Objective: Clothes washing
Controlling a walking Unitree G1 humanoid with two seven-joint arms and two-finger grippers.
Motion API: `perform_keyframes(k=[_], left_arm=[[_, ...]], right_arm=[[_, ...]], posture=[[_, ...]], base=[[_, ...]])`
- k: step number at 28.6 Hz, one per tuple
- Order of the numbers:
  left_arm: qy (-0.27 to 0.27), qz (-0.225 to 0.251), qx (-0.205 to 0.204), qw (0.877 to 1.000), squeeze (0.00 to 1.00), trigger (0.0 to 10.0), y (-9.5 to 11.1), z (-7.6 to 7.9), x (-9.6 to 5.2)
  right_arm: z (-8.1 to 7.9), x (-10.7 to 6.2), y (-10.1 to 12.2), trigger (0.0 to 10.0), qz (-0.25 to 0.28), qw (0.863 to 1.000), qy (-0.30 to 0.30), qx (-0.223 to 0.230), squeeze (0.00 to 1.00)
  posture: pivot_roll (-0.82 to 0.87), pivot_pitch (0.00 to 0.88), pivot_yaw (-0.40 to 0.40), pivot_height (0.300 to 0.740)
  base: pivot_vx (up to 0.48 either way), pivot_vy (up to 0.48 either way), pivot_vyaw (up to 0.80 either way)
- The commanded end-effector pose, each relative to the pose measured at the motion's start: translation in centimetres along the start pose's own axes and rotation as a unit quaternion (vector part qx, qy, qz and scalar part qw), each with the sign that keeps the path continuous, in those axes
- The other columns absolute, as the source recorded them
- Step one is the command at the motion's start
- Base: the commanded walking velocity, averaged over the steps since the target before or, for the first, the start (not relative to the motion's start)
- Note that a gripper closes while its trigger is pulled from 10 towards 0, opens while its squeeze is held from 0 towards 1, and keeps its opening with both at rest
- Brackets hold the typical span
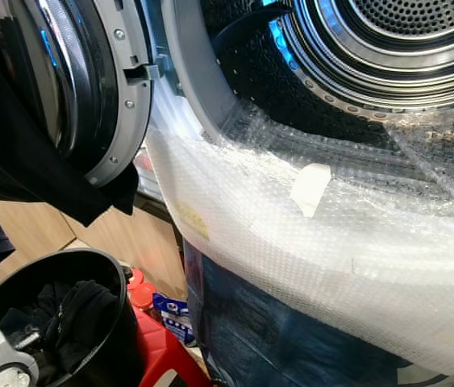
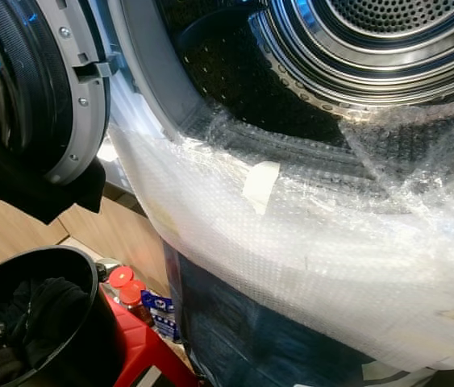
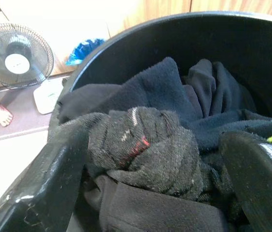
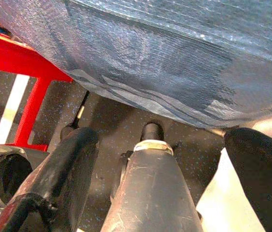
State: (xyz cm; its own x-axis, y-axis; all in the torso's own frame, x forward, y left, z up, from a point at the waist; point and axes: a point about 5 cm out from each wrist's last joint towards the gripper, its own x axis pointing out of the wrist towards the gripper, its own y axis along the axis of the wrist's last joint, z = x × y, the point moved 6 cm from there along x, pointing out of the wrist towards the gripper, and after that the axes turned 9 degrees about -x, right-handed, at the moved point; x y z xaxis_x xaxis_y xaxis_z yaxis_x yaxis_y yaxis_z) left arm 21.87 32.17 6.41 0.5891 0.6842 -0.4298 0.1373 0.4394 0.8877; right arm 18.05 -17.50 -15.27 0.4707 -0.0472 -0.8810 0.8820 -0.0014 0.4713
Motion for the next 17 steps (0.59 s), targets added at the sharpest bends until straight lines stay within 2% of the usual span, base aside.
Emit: perform_keyframes(k=[1,4,6,12,13,14,15,17], left_arm=[[0.003,-0.007,-0.007,1.0,0.0,10.0,-0.5,0.2,0.0],[-0.008,-0.023,-0.015,1.0,0.0,10.0,-1.1,0.7,0.1],[-0.008,-0.023,-0.04,0.999,0.0,10.0,-0.9,1.1,0.4],[-0.013,-0.04,-0.04,0.998,0.0,10.0,-1.5,1.4,0.4],[-0.005,-0.047,-0.037,0.998,0.0,1.9,-1.9,1.1,0.4],[-0.003,-0.049,-0.033,0.998,0.0,1.9,-2.0,1.0,0.4],[-0.002,-0.049,-0.033,0.998,0.0,0.0,-2.1,0.9,0.4],[-0.002,-0.051,-0.035,0.998,0.0,0.0,-2.3,1.0,0.4]], right_arm=[[-0.2,0.0,-0.1,10.0,0.0,1.0,0.003,0.001,0.0],[-0.2,0.0,0.0,10.0,0.001,1.0,0.003,0.0,0.0],[-0.2,0.0,0.4,10.0,0.007,1.0,0.004,0.004,0.0],[-0.1,0.0,0.4,10.0,0.007,1.0,0.003,0.001,0.0],[-0.1,0.0,0.5,10.0,0.007,1.0,0.004,-0.003,0.0],[-0.1,0.0,0.5,10.0,0.007,1.0,0.004,-0.003,0.0],[-0.1,0.0,0.5,10.0,0.007,1.0,0.004,-0.002,0.0],[0.0,0.0,0.5,10.0,0.007,1.0,0.004,-0.002,0.0]], posture=[[0.17,0.049,0.092,0.74],[0.16,0.051,0.091,0.74],[0.16,0.052,0.088,0.74],[0.15,0.048,0.088,0.74],[0.15,0.048,0.087,0.74],[0.15,0.048,0.087,0.74],[0.15,0.047,0.087,0.74],[0.16,0.046,0.086,0.74]], base=[[0.0,0.0,0.0],[0.0,0.0,0.0],[0.0,0.0,0.0],[0.0,0.0,0.0],[0.0,0.0,0.0],[0.0,0.0,0.0],[0.0,0.0,0.0],[0.0,0.0,0.0]])
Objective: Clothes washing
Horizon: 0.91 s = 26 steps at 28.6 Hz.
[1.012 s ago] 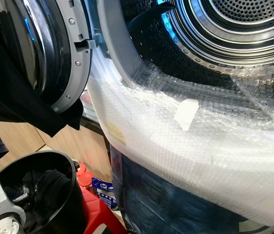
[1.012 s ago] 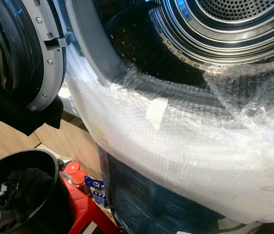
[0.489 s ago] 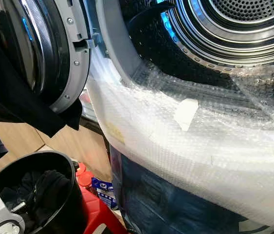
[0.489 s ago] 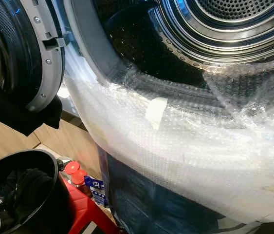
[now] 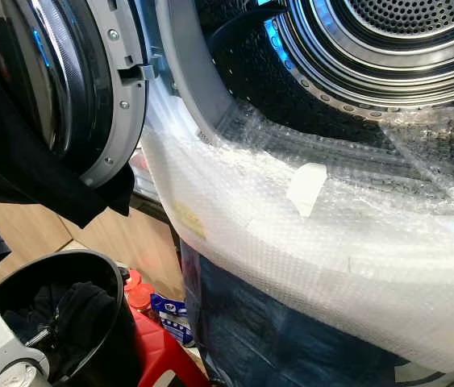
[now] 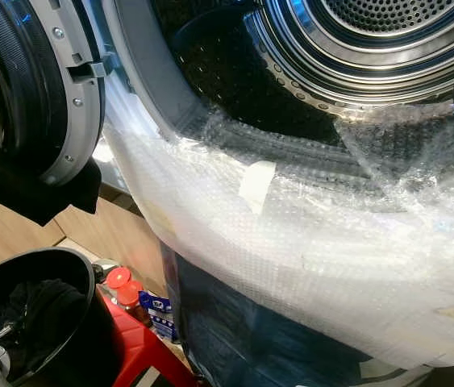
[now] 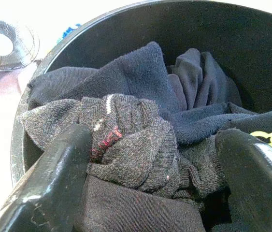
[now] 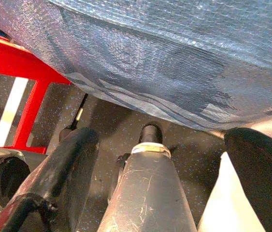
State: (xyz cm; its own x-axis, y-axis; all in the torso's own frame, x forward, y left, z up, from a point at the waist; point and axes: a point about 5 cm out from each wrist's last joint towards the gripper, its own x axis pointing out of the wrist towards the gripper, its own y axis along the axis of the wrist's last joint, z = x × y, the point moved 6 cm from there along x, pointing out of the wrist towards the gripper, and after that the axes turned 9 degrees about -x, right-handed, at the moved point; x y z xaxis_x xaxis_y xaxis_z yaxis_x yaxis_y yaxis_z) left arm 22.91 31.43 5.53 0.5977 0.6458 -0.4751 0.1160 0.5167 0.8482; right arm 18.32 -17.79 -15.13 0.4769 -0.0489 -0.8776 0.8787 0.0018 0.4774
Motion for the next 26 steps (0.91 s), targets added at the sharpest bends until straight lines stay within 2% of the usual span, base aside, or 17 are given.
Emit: perform_keyframes(k=[1,12,16,19,26], left_arm=[[0.008,-0.023,-0.002,1.0,0.0,0.0,-1.3,-0.2,0.0],[0.008,-0.023,0.005,1.0,0.0,0.0,-1.4,-0.4,-0.2],[-0.004,-0.022,0.013,1.0,0.0,0.0,-1.4,0.1,-0.1],[-0.038,-0.018,0.032,0.999,0.0,0.0,-1.4,1.3,-0.2],[-0.047,-0.009,0.046,0.998,0.0,0.0,-1.2,1.6,-0.3]], right_arm=[[-0.3,0.0,0.2,10.0,0.003,1.0,0.005,-0.001,0.0],[-0.4,0.1,0.5,10.0,0.006,1.0,0.006,0.0,0.0],[-0.4,0.1,0.5,10.0,0.006,1.0,0.005,0.001,0.0],[-0.5,0.1,0.5,10.0,0.006,1.0,0.005,0.002,0.0],[-0.5,0.1,0.4,10.0,0.005,1.0,0.007,-0.002,0.0]], posture=[[0.16,0.046,0.086,0.74],[0.15,0.041,0.089,0.74],[0.14,0.041,0.092,0.74],[0.14,0.041,0.094,0.74],[0.13,0.042,0.093,0.74]], base=[[0.0,0.0,0.0],[0.0,0.0,0.0],[0.0,0.0,0.0],[0.0,0.0,0.0],[0.0,0.0,0.0]])
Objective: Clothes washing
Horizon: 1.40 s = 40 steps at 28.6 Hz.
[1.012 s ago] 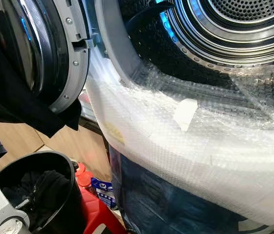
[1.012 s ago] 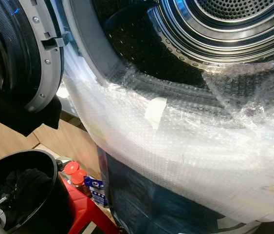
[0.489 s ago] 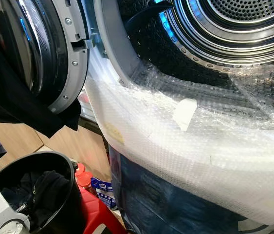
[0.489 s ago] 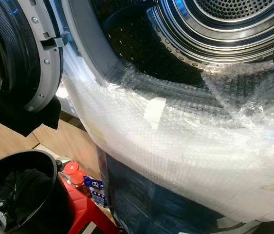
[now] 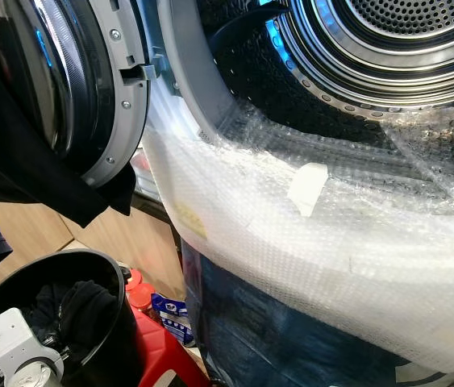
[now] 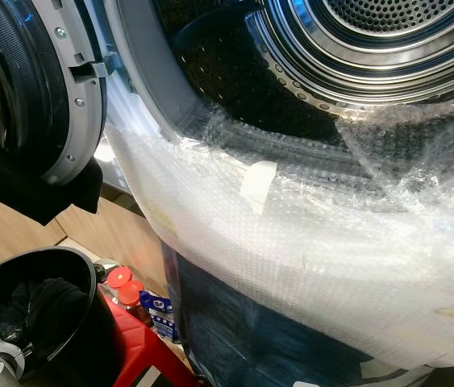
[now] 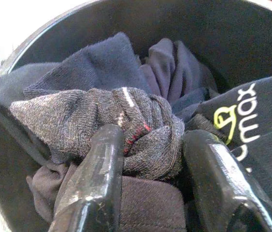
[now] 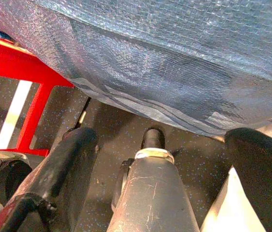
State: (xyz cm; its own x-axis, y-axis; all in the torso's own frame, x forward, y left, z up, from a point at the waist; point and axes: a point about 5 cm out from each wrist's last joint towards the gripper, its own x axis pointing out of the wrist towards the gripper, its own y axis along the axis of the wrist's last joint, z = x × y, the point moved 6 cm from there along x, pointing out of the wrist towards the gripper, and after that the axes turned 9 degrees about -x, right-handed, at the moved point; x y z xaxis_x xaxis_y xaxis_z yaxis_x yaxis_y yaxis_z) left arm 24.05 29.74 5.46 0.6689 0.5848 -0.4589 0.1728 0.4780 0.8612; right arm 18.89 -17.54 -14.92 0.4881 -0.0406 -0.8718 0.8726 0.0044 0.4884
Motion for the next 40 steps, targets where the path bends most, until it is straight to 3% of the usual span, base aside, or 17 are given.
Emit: perform_keyframes(k=[1,16,19,26,27,29,30,31,35,37,39,40], left_arm=[[0.0,-0.007,0.011,1.0,0.0,0.0,-0.4,-0.3,0.1],[-0.025,-0.001,0.028,0.999,0.0,0.0,-0.6,0.2,0.0],[-0.068,0.023,0.05,0.996,0.0,0.0,0.2,1.6,-0.5],[-0.175,0.046,0.052,0.982,0.0,0.0,1.0,4.4,-1.9],[-0.233,0.062,0.023,0.97,0.0,0.0,1.9,5.9,-3.0],[-0.329,0.071,0.02,0.941,0.0,0.0,2.6,8.4,-5.0],[-0.366,0.065,0.025,0.928,0.0,0.0,2.6,9.3,-5.9],[-0.428,0.029,0.019,0.903,0.0,0.0,2.1,10.7,-7.3],[-0.517,-0.034,0.052,0.854,0.0,0.0,1.0,11.8,-9.7],[-0.551,-0.073,0.091,0.826,0.0,0.0,-0.2,11.1,-10.8],[-0.548,-0.07,0.101,0.828,0.0,0.0,-0.2,10.6,-10.6],[-0.536,-0.061,0.093,0.837,0.0,0.5,0.2,10.4,-10.1]], right_arm=[[-0.2,0.0,-0.2,10.0,-0.001,1.0,0.002,-0.001,0.0],[-0.2,-0.1,-0.6,10.0,-0.005,1.0,0.004,-0.012,0.0],[-0.7,-0.1,-0.6,10.0,-0.006,1.0,0.011,-0.017,0.0],[-1.0,-0.1,-1.0,10.0,-0.01,1.0,0.015,-0.024,0.0],[-1.1,-0.1,-1.0,10.0,-0.011,0.999,0.016,-0.026,0.0],[-1.3,-0.1,-1.0,10.0,-0.01,0.999,0.02,-0.032,0.0],[-1.4,-0.1,-1.0,10.0,-0.01,0.999,0.021,-0.034,0.0],[-1.5,-0.1,-0.8,10.0,-0.009,0.999,0.022,-0.037,0.0],[-1.5,0.0,-0.3,10.0,-0.004,0.999,0.022,-0.032,0.0],[-1.5,0.0,0.1,10.0,0.0,0.999,0.021,-0.028,0.0],[-1.5,0.0,0.1,10.0,0.0,0.999,0.021,-0.029,0.0],[-1.6,0.0,0.2,10.0,0.001,0.999,0.022,-0.03,0.0]], posture=[[0.13,0.042,0.093,0.74],[0.13,0.004,0.099,0.74],[0.14,0.0,0.098,0.74],[0.16,0.0,0.098,0.74],[0.16,0.0,0.098,0.74],[0.17,0.0,0.097,0.74],[0.17,0.0,0.097,0.74],[0.17,0.0,0.097,0.74],[0.18,0.0,0.095,0.74],[0.18,0.0,0.101,0.74],[0.19,0.0,0.103,0.74],[0.19,0.0,0.103,0.74]], base=[[0.0,0.0,0.0],[0.0,0.0,0.0],[0.0,0.0,0.0],[0.0,0.0,0.0],[0.0,0.0,0.0],[0.0,0.0,0.0],[0.0,0.0,0.0],[0.0,0.0,0.0],[0.0,0.0,0.0],[0.0,0.0,0.0],[0.0,0.0,0.0],[0.0,0.0,0.0]])
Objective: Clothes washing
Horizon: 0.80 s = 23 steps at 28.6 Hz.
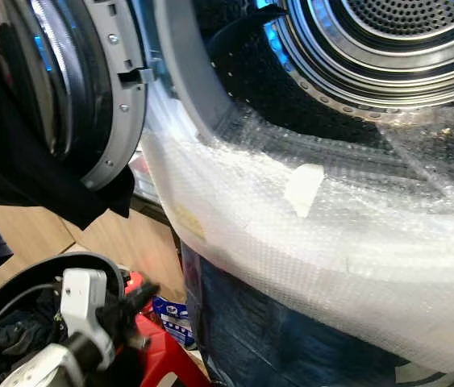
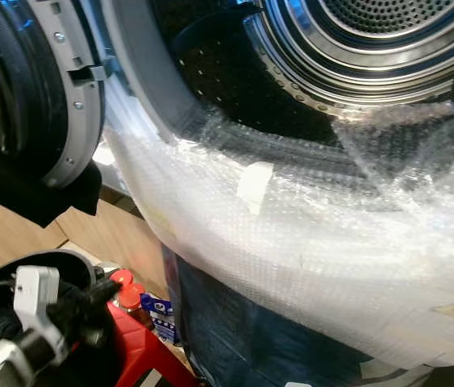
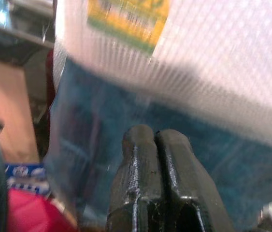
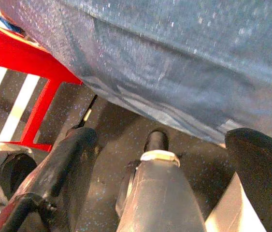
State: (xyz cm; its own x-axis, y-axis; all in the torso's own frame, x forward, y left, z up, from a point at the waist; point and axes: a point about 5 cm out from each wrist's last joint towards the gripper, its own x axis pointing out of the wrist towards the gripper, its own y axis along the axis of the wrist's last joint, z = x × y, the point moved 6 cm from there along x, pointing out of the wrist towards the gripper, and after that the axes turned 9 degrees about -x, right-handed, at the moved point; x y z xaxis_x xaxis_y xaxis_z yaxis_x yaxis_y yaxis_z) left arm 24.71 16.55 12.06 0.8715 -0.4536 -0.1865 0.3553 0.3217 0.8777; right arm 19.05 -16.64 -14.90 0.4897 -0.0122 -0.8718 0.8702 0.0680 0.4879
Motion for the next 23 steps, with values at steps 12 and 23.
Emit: perform_keyframes(k=[12,23], left_arm=[[0.42,0.171,0.046,0.89,1.0,10.0,7.3,-12.8,-5.3],[0.508,0.204,-0.073,0.834,1.0,10.0,6.5,-18.6,-8.6]], right_arm=[[-0.9,0.0,-0.3,10.0,-0.004,1.0,0.008,0.008,0.0],[0.2,-0.1,-0.6,10.0,-0.006,1.0,-0.003,0.014,0.0]], posture=[[0.19,0.0,0.108,0.74],[0.17,0.0,0.094,0.74]], base=[[0.0,0.0,0.0],[0.0,0.0,0.0]])
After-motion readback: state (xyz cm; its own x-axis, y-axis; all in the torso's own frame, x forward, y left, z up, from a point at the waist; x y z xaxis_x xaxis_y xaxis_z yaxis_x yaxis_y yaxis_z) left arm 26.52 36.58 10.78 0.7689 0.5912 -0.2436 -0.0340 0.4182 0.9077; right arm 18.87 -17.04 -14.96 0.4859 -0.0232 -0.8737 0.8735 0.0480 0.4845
